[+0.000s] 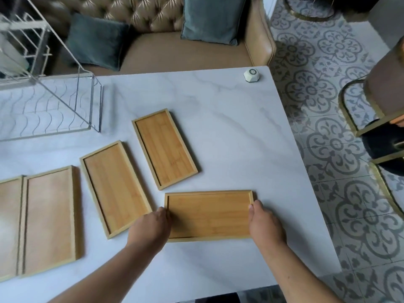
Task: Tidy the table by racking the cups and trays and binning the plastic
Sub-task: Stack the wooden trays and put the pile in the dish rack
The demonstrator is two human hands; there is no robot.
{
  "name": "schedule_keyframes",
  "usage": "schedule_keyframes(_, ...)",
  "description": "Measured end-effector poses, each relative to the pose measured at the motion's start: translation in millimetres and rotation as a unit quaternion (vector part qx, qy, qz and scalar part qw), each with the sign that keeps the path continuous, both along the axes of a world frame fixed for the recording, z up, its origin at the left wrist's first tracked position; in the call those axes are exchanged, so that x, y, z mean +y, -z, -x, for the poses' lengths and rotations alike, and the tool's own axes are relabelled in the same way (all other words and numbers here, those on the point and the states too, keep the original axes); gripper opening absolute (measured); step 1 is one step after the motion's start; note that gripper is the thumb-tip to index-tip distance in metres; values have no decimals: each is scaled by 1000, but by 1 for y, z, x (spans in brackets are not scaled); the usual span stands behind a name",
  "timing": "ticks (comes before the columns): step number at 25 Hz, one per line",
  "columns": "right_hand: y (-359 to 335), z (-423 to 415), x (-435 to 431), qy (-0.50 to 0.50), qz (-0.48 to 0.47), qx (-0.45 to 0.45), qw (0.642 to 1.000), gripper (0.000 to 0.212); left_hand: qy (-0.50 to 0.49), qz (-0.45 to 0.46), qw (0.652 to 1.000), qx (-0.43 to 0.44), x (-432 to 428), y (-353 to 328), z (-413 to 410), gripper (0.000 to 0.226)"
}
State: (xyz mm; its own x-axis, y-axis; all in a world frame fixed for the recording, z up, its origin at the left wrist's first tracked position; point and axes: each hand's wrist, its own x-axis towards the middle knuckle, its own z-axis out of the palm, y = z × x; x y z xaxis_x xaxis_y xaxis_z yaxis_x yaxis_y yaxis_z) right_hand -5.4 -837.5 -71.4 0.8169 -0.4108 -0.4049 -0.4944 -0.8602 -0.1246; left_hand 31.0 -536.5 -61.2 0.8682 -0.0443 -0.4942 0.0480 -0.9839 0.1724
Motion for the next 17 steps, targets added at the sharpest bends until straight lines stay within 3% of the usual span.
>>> schedule_keyframes(6, -23, -14, 15, 48, 37, 49, 997, 40, 26, 6, 1000, 10, 18, -8, -19, 38)
schedule_keyframes(9, -43, -27, 37, 80, 26, -35, 996, 36, 54, 17, 996, -73, 32, -20, -53, 40)
schedule_keyframes(11, -50, -43, 67, 79, -68, -98, 990, 28, 53, 42, 991, -117, 46, -26, -89, 29)
schedule_keyframes(12, -50, -52, 83, 79, -140, -110, 981, 24, 59, 43, 989, -126, 50, -28, -108, 34)
schedule_keyframes(15, -46, -84, 125, 118, -340, -55, 931, 34, 86, 13, 990, -114, 55, -32, -163, 70)
schedule_keyframes(17, -40, -99, 139, 167, -404, -6, 900, 49, 97, -4, 990, -100, 53, -31, -196, 91)
